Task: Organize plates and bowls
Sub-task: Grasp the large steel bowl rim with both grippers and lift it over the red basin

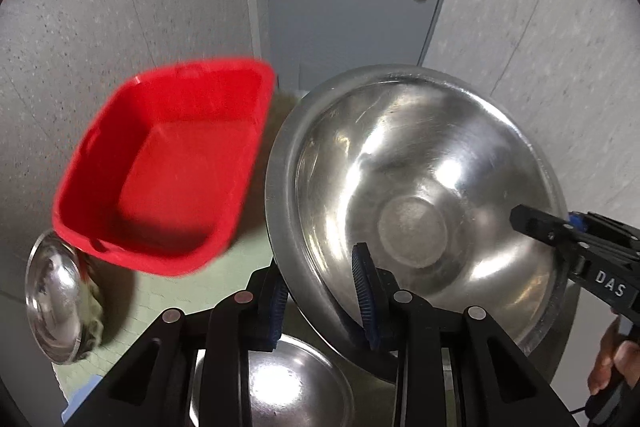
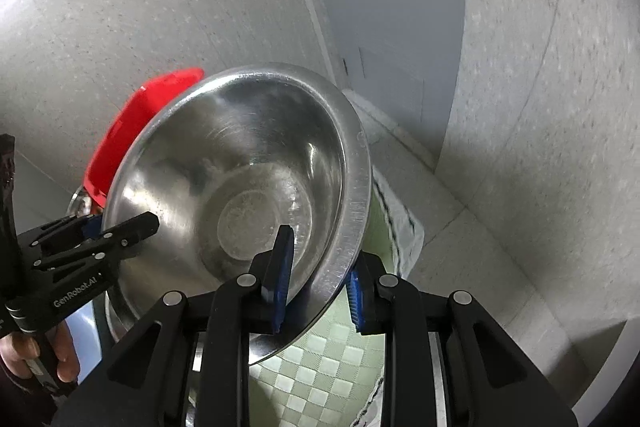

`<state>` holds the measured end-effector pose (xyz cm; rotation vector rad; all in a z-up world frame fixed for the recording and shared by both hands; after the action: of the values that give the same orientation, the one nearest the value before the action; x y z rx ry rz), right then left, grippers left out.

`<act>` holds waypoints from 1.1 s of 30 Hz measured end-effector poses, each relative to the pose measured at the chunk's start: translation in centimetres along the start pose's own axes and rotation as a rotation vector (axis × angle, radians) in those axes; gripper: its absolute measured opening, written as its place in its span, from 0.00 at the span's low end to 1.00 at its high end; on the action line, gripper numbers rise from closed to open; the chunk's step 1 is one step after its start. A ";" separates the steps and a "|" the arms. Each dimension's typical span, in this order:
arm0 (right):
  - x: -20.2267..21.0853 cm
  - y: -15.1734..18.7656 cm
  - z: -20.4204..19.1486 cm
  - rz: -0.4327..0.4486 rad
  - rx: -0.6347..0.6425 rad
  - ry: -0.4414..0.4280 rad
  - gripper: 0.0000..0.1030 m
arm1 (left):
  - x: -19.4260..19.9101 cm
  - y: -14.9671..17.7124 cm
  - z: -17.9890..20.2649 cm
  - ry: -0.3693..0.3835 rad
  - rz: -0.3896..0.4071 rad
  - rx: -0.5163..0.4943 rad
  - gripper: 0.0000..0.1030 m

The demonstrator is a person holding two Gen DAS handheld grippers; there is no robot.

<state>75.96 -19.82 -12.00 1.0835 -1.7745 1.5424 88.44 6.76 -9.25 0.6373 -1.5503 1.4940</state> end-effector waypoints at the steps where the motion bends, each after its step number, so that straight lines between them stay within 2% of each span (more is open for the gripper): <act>1: 0.4 -0.8 -0.5 0.011 0.013 -0.004 0.24 | 1.1 0.2 -0.8 0.003 0.016 0.007 0.26; 7: 0.7 -6.1 -6.2 0.068 0.117 -0.067 0.24 | 5.5 -2.3 -8.4 -0.037 0.113 0.101 0.26; 9: -0.5 -7.8 -8.7 0.066 0.150 -0.100 0.24 | 6.4 -2.1 -10.4 -0.055 0.116 0.137 0.26; 15: -5.4 -10.8 -14.2 -0.002 0.186 -0.190 0.24 | 5.5 -2.8 -18.3 -0.111 0.097 0.246 0.26; 21: -10.6 -11.5 -18.2 -0.060 0.245 -0.176 0.24 | 1.8 -3.2 -22.0 -0.149 0.045 0.293 0.26; 27: -15.0 -11.1 -19.3 -0.125 0.293 -0.141 0.24 | -2.4 -4.9 -21.3 -0.172 -0.016 0.316 0.27; 33: -16.9 -10.5 -19.0 -0.155 0.303 -0.116 0.24 | -5.2 -6.0 -21.1 -0.176 -0.053 0.310 0.27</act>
<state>91.81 2.18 -16.60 1.4461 -1.5174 1.7180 100.97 25.23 -12.53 1.0038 -1.4287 1.6907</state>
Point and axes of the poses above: each gripper's, at about its wrist camera, not at the fingertips, and x roughly against the way its jaws point, z to its right, y to its underside, the point moved 4 cm from there along -x, roughly the way its jaws point, and after that the axes turned 2 degrees about x, right-handed, at the moved point
